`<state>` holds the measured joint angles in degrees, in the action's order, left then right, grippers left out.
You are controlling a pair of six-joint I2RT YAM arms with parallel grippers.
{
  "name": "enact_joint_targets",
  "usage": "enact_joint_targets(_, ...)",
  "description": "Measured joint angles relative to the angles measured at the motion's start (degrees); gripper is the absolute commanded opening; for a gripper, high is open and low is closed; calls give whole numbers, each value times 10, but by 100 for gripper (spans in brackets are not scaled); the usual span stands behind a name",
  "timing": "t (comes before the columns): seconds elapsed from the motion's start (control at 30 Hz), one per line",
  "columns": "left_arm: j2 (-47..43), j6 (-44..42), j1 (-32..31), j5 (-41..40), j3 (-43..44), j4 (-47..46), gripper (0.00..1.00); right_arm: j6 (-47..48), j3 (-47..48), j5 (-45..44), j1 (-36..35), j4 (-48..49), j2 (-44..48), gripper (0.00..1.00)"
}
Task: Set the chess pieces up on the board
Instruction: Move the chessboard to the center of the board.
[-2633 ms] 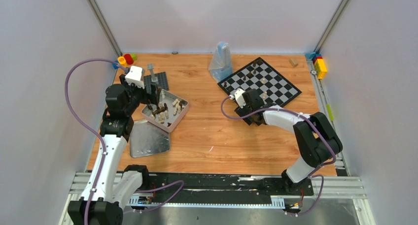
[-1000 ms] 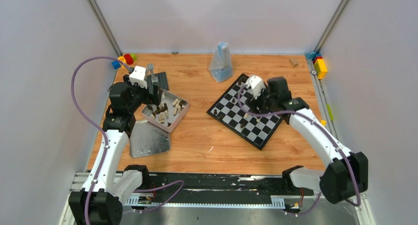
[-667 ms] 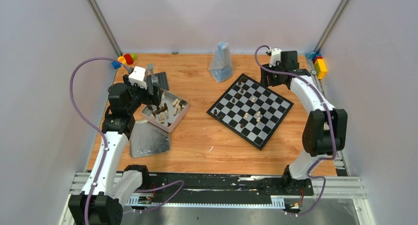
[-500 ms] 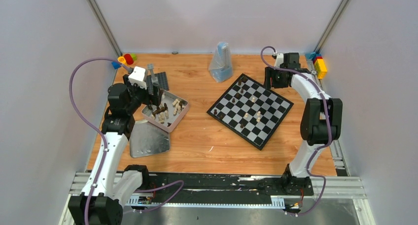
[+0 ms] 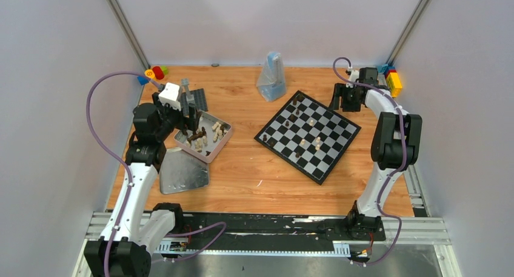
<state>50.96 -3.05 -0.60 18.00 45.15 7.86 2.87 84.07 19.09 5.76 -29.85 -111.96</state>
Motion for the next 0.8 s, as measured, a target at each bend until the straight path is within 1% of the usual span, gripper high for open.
enact_joint_targets(0.4,0,0,0,2,0,0,100,-9,-2,32,47,3,-24,65)
enact_joint_targets(0.67,0,0,0,2,-3,-2,100,23,-58,80,57,1,-16,65)
enact_joint_targets(0.8,0,0,0,2,-4,-2,100,47,-82,116,57,-19,-2,66)
